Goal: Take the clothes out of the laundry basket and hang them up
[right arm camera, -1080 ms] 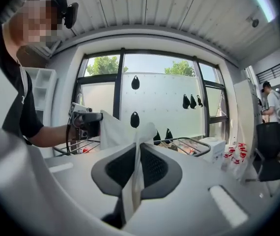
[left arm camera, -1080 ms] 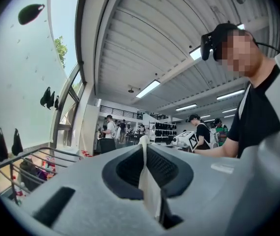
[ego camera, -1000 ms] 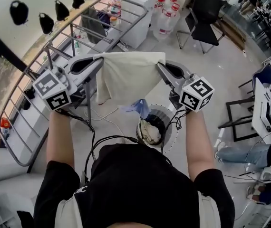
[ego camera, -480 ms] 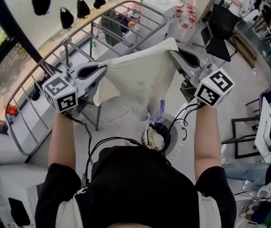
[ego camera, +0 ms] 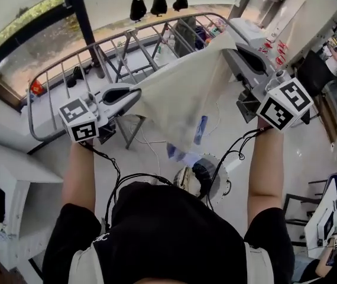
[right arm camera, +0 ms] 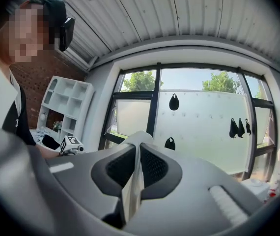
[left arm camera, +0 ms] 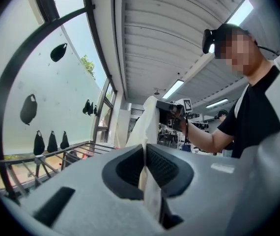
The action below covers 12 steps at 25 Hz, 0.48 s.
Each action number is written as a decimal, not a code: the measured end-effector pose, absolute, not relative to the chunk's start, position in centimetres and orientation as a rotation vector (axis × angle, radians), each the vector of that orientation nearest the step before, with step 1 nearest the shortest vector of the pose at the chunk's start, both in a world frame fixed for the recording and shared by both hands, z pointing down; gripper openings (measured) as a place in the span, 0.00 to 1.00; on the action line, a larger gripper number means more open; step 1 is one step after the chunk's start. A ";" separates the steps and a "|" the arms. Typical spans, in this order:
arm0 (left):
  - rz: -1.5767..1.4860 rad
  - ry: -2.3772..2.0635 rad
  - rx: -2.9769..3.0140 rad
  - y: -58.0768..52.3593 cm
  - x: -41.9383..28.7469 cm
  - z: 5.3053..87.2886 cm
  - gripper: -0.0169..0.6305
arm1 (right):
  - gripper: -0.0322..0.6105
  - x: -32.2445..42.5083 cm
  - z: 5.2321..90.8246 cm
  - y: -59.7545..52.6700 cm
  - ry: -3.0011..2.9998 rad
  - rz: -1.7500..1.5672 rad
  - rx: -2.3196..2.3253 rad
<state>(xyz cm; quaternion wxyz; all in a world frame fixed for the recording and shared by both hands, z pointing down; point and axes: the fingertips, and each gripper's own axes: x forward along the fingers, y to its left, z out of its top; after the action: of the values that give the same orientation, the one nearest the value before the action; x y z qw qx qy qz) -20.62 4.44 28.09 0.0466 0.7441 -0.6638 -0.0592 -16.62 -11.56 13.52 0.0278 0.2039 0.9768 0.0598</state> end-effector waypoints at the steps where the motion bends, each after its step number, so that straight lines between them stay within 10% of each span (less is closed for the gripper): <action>1: -0.161 -2.056 2.242 5.5 -20.0 28.4 0.05 | 0.09 -16.5 13.1 -11.1 2.997 0.174 0.665; 12: -0.229 -2.321 1.929 16.1 -16.6 33.0 0.06 | 0.09 -20.0 12.2 0.3 2.849 0.178 1.105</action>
<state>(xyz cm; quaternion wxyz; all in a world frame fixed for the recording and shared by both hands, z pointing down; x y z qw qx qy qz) -16.61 16.14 32.96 0.0572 0.6363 -0.7656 -0.0756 -19.96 0.31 12.17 0.0402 0.3605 0.9301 0.0581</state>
